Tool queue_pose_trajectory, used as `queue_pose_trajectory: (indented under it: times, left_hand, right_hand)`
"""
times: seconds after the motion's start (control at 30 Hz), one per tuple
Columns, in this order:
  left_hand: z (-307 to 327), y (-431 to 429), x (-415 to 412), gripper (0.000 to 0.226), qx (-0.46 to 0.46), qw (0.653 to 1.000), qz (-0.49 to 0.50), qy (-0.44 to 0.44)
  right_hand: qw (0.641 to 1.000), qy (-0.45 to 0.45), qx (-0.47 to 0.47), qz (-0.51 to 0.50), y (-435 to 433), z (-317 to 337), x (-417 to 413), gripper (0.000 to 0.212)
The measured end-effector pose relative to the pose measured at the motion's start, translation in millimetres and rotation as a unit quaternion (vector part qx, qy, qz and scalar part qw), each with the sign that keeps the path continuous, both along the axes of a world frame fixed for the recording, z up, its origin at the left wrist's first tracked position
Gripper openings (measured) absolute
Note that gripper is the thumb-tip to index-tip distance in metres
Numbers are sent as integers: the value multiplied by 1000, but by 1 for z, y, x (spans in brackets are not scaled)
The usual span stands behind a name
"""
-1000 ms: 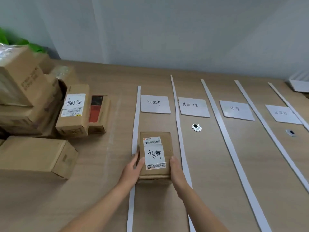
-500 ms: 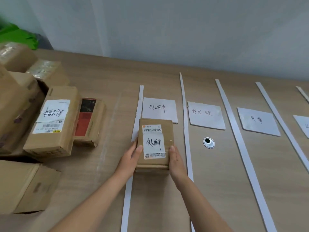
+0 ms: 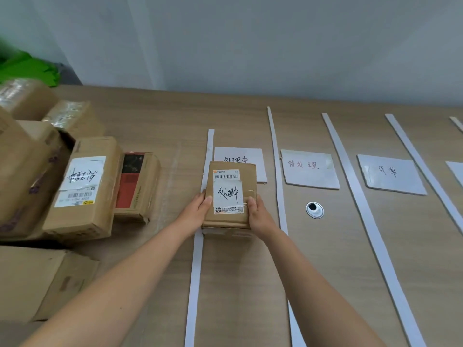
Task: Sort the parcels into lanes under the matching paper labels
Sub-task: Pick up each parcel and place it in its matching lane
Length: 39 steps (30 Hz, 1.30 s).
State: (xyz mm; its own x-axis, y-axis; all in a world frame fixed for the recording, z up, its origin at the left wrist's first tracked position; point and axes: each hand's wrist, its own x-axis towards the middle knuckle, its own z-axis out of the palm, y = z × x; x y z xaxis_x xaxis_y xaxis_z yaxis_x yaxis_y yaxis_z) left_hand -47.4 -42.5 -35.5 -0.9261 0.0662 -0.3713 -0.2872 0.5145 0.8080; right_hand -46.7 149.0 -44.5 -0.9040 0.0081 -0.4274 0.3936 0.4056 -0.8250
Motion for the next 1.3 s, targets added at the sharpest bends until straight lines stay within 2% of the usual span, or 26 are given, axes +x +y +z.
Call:
queue_pose_trajectory:
  times: [0.1, 0.17, 0.23, 0.4, 0.5, 0.57, 0.7, 0.83, 0.93, 1.07, 1.2, 1.3]
  left_hand:
    - [26, 6, 11, 67, 19, 998, 68, -2]
    - [43, 6, 20, 65, 32, 992, 121, 26]
    - [64, 3, 33, 59, 13, 991, 114, 76]
    - [111, -30, 56, 55, -97, 974, 68, 193]
    - [138, -51, 70, 53, -216, 933, 60, 282]
    - [149, -63, 80, 55, -265, 911, 59, 312]
    - [162, -74, 98, 56, -295, 898, 66, 320]
    - [168, -83, 119, 57, -256, 908, 53, 328]
    - [172, -107, 140, 60, -275, 901, 31, 334]
    - [184, -176, 167, 59, -334, 874, 42, 349]
    - [189, -268, 197, 65, -397, 846, 44, 353]
    - [194, -334, 220, 61, -409, 839, 80, 349]
  right_hand:
    - [997, 29, 66, -22, -3, 30, 6, 73]
    - [994, 65, 92, 4, -9, 52, 10, 80]
    - [986, 91, 131, 55, -19, 73, 13, 76]
    - [960, 194, 164, 119, -54, 131, 25, 69]
    - [939, 251, 184, 146, -70, 159, 41, 67]
    - [926, 276, 207, 152, -76, 177, 56, 68]
    - [907, 299, 256, 147, -77, 199, 78, 69]
    - [914, 293, 259, 103, -96, 214, 93, 68]
    - [917, 291, 252, 104, -140, 215, 115, 69]
    - [906, 279, 275, 162, -220, 214, 147, 69]
    - [906, 281, 259, 181, -296, 221, 168, 70]
    - [907, 286, 245, 191, -344, 224, 178, 69]
